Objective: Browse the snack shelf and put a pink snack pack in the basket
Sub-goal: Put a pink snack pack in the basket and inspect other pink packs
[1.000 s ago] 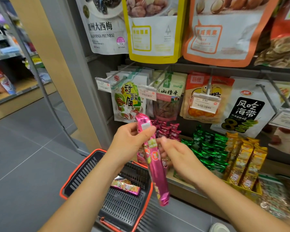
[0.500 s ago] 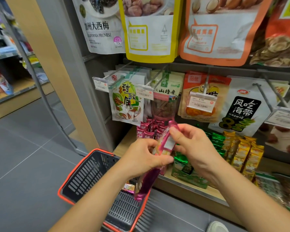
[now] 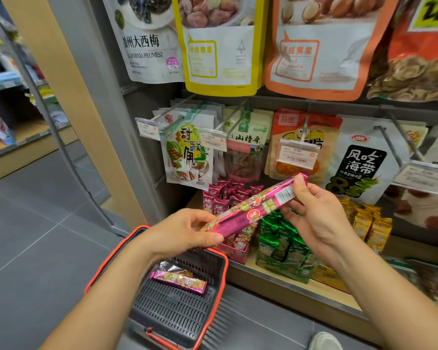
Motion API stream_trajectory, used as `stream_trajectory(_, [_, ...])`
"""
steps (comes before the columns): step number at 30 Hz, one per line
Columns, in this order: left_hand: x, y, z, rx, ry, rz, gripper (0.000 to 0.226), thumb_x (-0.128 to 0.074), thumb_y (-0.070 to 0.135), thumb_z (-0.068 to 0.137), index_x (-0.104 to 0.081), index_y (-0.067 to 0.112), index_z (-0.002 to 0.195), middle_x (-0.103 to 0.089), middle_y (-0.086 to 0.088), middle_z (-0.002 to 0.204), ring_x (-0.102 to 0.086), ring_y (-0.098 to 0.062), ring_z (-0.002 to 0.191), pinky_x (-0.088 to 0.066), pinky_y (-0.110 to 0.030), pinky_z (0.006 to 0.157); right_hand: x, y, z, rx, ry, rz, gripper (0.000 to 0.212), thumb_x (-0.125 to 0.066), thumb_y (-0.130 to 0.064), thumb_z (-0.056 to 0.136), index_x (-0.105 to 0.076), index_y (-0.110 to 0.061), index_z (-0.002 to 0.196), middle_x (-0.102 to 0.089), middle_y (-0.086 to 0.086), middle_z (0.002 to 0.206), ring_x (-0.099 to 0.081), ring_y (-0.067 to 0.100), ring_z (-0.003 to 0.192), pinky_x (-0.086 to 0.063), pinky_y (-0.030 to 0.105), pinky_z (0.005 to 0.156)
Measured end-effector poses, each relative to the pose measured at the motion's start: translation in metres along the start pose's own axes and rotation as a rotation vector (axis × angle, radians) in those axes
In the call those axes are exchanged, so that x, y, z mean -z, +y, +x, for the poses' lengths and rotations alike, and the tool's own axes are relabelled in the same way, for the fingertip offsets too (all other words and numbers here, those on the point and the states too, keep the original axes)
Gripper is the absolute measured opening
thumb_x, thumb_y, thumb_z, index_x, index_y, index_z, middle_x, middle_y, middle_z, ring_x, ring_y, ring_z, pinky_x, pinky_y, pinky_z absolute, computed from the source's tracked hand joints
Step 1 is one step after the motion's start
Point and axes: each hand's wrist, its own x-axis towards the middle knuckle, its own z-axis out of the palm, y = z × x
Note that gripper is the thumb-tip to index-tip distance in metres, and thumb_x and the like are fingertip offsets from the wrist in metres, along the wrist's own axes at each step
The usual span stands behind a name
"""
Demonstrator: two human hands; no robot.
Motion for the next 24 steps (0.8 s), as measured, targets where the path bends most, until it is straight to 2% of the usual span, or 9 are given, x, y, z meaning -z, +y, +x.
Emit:
stream_trajectory(2, [0.005, 0.001, -0.003, -0.036, 0.054, -0.021, 0.043, -0.081, 0.032, 0.067, -0.07, 0.019, 0.107, -0.071, -0.014, 0.102, -0.067, -0.017, 0.087, -0.051, -0.034, 0.087, 0.002, -0.001, 0.002, -0.017, 0.028, 0.023, 0.023, -0.052, -0.033, 0.098, -0.061, -0.015, 0.089, -0.07, -0.003, 0.069, -0.063, 0.003, 0.063, -0.049, 0.022, 0.062])
stream_trajectory(4, [0.012, 0.004, -0.005, -0.07, 0.153, -0.102, 0.047, -0.082, 0.024, 0.065, -0.068, 0.019, 0.109, -0.071, -0.016, 0.097, -0.07, -0.021, 0.084, -0.056, -0.03, 0.078, 0.004, -0.003, 0.004, -0.034, 0.063, 0.049, 0.018, -0.054, -0.032, 0.098, -0.06, -0.015, 0.095, -0.07, -0.003, 0.068, -0.062, 0.007, 0.067, -0.049, 0.023, 0.06])
stream_trajectory(7, [0.02, 0.007, -0.01, -0.157, 0.25, -0.197, 0.035, -0.079, 0.024, 0.065, -0.075, 0.02, 0.099, -0.075, -0.01, 0.091, -0.071, -0.018, 0.078, -0.055, -0.022, 0.066, 0.009, -0.004, 0.005, -0.043, 0.081, 0.054, 0.017, -0.054, -0.027, 0.099, -0.056, -0.021, 0.114, -0.07, 0.0, 0.079, -0.062, 0.015, 0.077, -0.049, 0.024, 0.055])
stream_trajectory(10, [0.023, 0.007, -0.013, -0.21, 0.34, -0.223, 0.031, -0.075, 0.041, 0.066, -0.079, 0.025, 0.092, -0.076, -0.008, 0.091, -0.069, -0.017, 0.076, -0.054, -0.02, 0.059, 0.01, -0.002, 0.005, -0.06, 0.048, -0.062, 0.018, -0.05, -0.029, 0.1, -0.064, -0.026, 0.112, -0.072, 0.004, 0.09, -0.063, 0.017, 0.082, -0.05, 0.024, 0.056])
stream_trajectory(13, [0.021, 0.007, -0.011, -0.24, 0.44, -0.305, 0.041, -0.067, 0.057, 0.068, -0.079, 0.022, 0.083, -0.073, -0.006, 0.074, -0.06, -0.011, 0.054, -0.047, -0.017, 0.045, 0.01, 0.0, 0.002, -0.097, 0.01, -0.156, 0.02, -0.052, -0.035, 0.098, -0.067, -0.022, 0.101, -0.076, 0.002, 0.087, -0.067, 0.014, 0.08, -0.05, 0.023, 0.058])
stream_trajectory(16, [0.019, 0.005, -0.008, -0.235, 0.539, -0.313, 0.056, -0.059, 0.07, 0.071, -0.077, 0.019, 0.084, -0.065, -0.01, 0.061, -0.046, -0.008, 0.039, -0.035, -0.016, 0.036, 0.009, 0.0, 0.001, -0.135, -0.047, -0.178, 0.027, -0.058, -0.042, 0.092, -0.066, -0.018, 0.1, -0.076, 0.004, 0.089, -0.067, 0.01, 0.069, -0.051, 0.021, 0.056])
stream_trajectory(20, [0.022, 0.001, -0.007, -0.183, 0.582, -0.302, 0.055, -0.055, 0.07, 0.073, -0.077, 0.022, 0.086, -0.06, -0.008, 0.058, -0.038, -0.009, 0.04, -0.028, -0.016, 0.036, 0.011, 0.0, -0.001, -0.163, -0.122, -0.202, 0.038, -0.066, -0.047, 0.078, -0.07, -0.015, 0.098, -0.076, 0.005, 0.087, -0.064, 0.009, 0.063, -0.051, 0.02, 0.054])
stream_trajectory(23, [0.025, 0.001, -0.008, -0.149, 0.485, -0.403, 0.04, -0.065, 0.054, 0.072, -0.079, 0.02, 0.089, -0.071, -0.009, 0.081, -0.053, -0.011, 0.057, -0.043, -0.016, 0.046, 0.012, -0.001, -0.001, -0.146, -0.108, -0.191, 0.014, -0.067, -0.033, 0.087, -0.071, -0.019, 0.087, -0.076, 0.007, 0.09, -0.068, 0.009, 0.069, -0.052, 0.022, 0.058])
stream_trajectory(24, [0.027, 0.001, -0.009, -0.159, 0.442, -0.443, 0.035, -0.069, 0.047, 0.071, -0.079, 0.02, 0.09, -0.074, -0.008, 0.089, -0.061, -0.012, 0.067, -0.049, -0.016, 0.054, 0.014, 0.0, 0.001, -0.141, -0.098, -0.172, 0.014, -0.066, -0.03, 0.09, -0.072, -0.023, 0.079, -0.076, 0.006, 0.087, -0.068, 0.009, 0.068, -0.052, 0.024, 0.059])
